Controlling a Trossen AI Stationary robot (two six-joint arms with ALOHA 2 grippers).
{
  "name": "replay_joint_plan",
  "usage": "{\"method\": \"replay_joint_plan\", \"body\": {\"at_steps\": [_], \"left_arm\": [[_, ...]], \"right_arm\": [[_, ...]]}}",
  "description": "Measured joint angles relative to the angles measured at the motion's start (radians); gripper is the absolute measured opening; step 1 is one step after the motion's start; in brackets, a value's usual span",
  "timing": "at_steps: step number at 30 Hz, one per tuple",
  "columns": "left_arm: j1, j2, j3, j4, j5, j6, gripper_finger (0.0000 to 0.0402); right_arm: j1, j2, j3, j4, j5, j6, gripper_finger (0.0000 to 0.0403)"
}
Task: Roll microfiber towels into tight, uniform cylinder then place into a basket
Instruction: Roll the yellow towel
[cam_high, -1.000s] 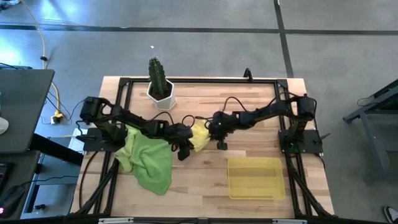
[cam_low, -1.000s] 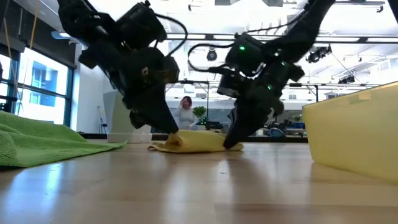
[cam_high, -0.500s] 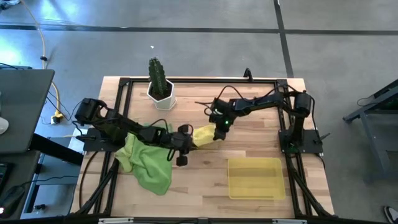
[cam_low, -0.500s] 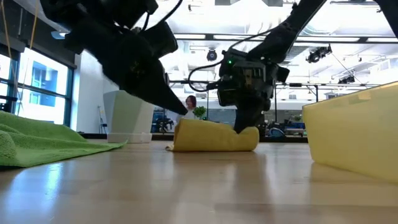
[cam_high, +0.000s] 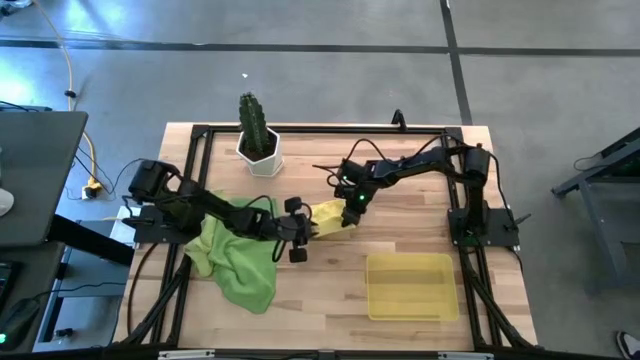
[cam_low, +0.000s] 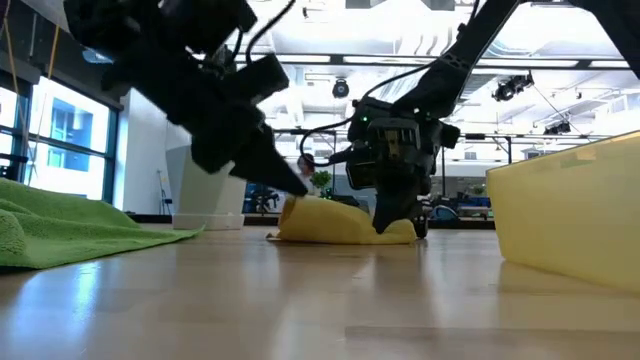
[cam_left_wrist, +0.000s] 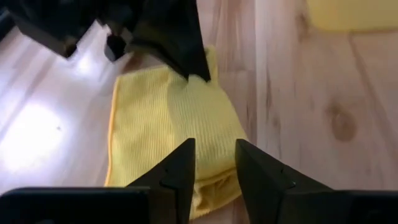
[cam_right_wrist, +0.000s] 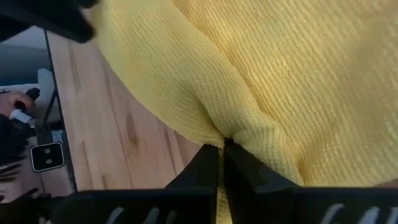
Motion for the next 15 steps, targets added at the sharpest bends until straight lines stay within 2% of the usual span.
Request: {"method": "replay_joint_plan", "body": {"at_steps": [7,15], "left_arm": [[0.003,0.062,0.002,0.023,0.029,-0.012,0.0119],[0.042,0.122,0.004,0.011,0.057,-0.144,0.0119]], "right_arm": [[0.0,0.003,0.008,0.018,0.018,-0.002,0.0],[0.0,0.003,0.007,0.019,0.012,-0.047,0.0005]]}}
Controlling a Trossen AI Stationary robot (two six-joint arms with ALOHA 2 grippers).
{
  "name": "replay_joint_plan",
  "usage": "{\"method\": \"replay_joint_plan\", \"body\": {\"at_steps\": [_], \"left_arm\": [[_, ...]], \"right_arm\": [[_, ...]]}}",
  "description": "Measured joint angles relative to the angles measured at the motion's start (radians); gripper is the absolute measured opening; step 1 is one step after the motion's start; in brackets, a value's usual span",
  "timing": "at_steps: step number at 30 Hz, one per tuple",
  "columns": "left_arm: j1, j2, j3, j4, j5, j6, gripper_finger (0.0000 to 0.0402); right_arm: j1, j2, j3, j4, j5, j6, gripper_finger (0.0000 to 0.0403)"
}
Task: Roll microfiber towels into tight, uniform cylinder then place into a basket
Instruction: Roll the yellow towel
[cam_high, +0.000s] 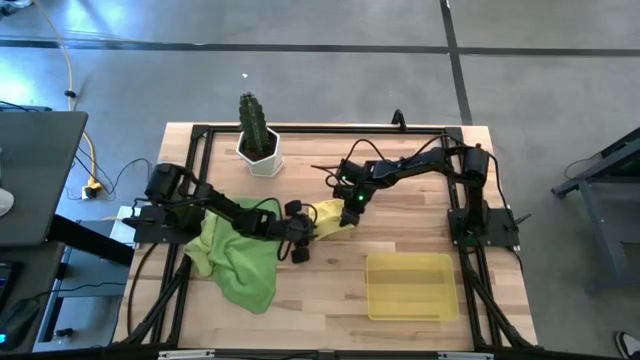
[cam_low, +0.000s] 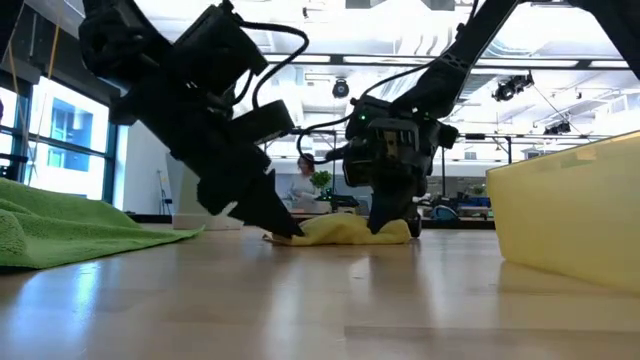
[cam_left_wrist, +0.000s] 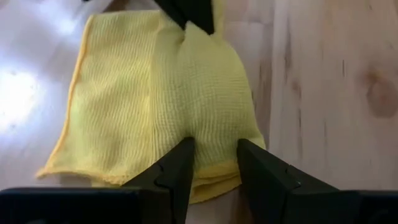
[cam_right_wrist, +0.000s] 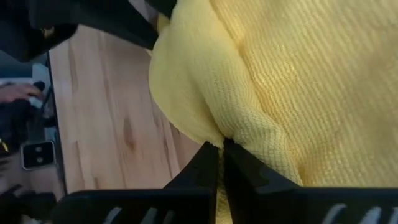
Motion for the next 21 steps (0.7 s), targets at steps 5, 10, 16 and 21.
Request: {"method": "replay_joint_plan", "body": {"at_steps": [5,10,16,21], "left_arm": [[0.032,0.005,0.001,-0.007,0.094,-0.099,0.0119],[0.064,0.005,0.001,-0.014,0.205,-0.202,0.0099],[0.098,0.006,0.001,-0.014,0.324,-0.293,0.0052],[0.114,0.007,0.001,-0.014,0.387,-0.314,0.0015]], "right_arm": [[0.003,-0.022,-0.001,-0.014,0.01,-0.111,0.0051],[-0.007,-0.111,-0.003,-0.066,0.032,-0.259,0.0101],[0.024,-0.252,-0.003,-0.15,0.149,-0.606,0.0113],[0.104,-0.297,-0.065,-0.105,0.333,-0.803,0.0113]]}}
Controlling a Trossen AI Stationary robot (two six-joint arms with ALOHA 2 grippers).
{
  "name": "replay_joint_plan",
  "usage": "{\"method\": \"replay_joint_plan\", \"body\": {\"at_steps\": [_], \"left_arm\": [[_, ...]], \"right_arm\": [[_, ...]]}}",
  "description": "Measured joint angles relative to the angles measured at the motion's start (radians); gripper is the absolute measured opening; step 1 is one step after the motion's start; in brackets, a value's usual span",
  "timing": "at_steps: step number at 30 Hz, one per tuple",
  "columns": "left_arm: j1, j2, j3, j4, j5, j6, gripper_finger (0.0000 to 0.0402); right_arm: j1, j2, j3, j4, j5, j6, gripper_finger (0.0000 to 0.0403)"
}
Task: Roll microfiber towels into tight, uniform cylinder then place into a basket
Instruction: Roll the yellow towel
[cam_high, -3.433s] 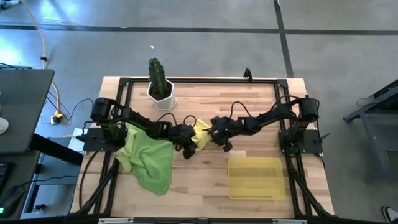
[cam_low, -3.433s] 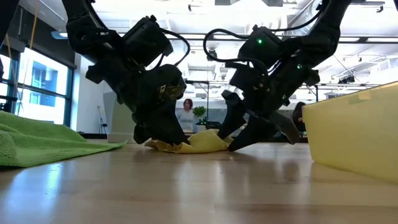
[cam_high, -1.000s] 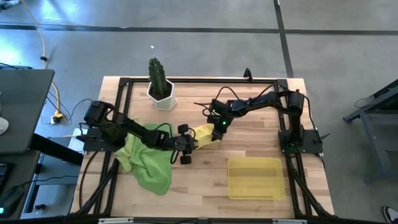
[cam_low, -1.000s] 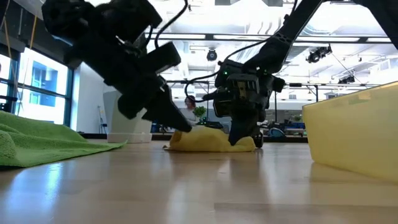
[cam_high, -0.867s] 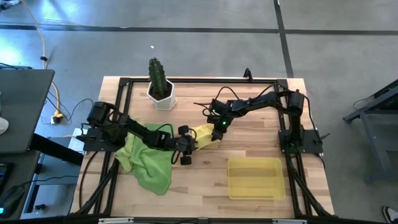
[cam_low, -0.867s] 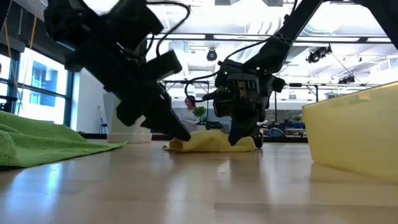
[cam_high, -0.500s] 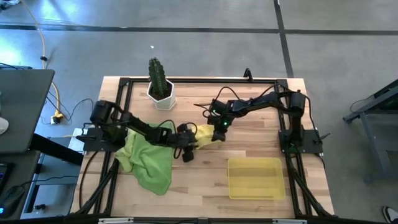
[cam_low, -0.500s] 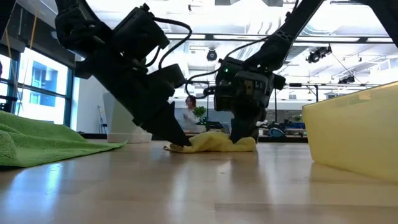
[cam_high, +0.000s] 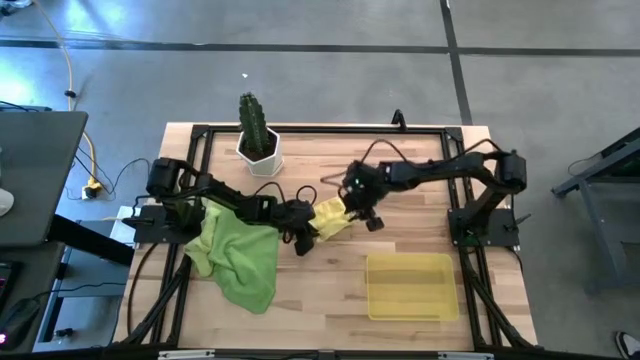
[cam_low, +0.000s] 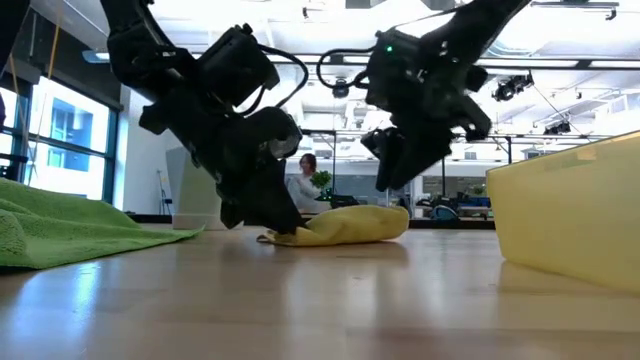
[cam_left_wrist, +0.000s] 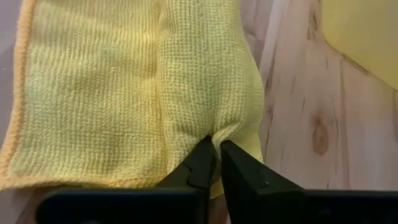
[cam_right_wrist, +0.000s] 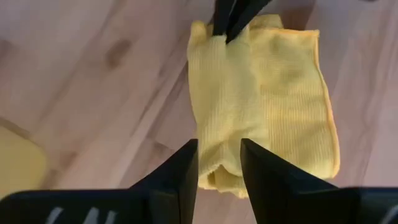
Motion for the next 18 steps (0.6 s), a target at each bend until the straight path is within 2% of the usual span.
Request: {"method": "replay_joint_plan", "body": {"at_steps": [5,10,18], "left_arm": [[0.0,0.0,-0.001,0.001,0.013,0.0,0.0005],[0.0,0.0,-0.001,0.001,0.015,0.0,0.0009],[-0.001,0.0,-0.002,0.002,0.015,-0.017,0.0008]], "right_arm": [[0.056,0.001,-0.059,0.096,0.161,-0.026,0.0115],[0.097,0.007,-0.09,0.137,0.16,-0.047,0.0133],[0.148,0.024,-0.096,0.186,0.188,-0.112,0.0187]]}}
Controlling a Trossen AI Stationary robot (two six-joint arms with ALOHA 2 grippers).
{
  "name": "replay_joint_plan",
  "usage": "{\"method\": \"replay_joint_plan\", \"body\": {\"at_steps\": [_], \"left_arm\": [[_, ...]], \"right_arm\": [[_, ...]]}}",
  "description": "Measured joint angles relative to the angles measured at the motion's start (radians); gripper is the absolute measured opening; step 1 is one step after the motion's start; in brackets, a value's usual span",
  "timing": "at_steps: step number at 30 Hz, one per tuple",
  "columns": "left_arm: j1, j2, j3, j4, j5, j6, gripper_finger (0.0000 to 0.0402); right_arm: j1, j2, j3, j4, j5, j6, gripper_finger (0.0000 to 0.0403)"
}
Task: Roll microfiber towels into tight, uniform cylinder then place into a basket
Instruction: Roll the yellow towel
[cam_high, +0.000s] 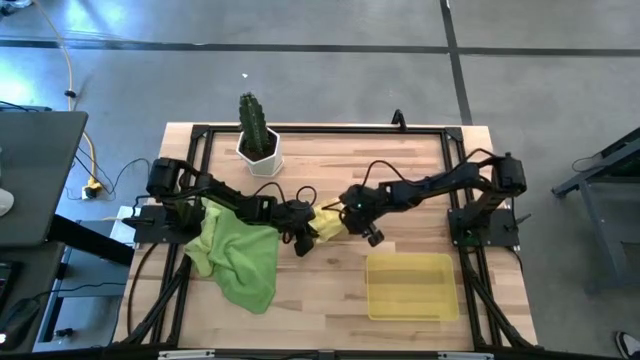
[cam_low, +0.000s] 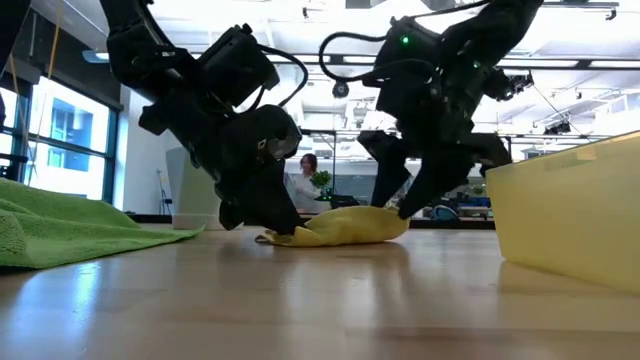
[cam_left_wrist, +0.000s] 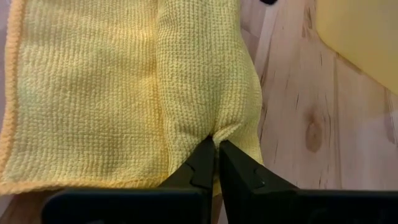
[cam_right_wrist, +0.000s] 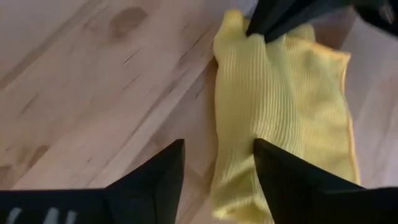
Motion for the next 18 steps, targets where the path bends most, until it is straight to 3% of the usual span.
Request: {"method": "replay_joint_plan", "body": {"at_steps": [9,13,18], "left_arm": [[-0.001,0.001,-0.002,0.009,0.012,-0.018,0.0008],[-0.001,0.003,-0.002,0.023,0.056,-0.006,0.0008],[0.0,-0.018,-0.003,0.015,0.063,-0.002,0.0008]], "right_arm": [[-0.007,0.076,0.001,0.075,0.136,0.003,0.02],[-0.018,0.102,0.004,0.098,0.145,0.016,0.0197],[-0.023,0.108,0.005,0.077,0.137,0.102,0.0144]]}}
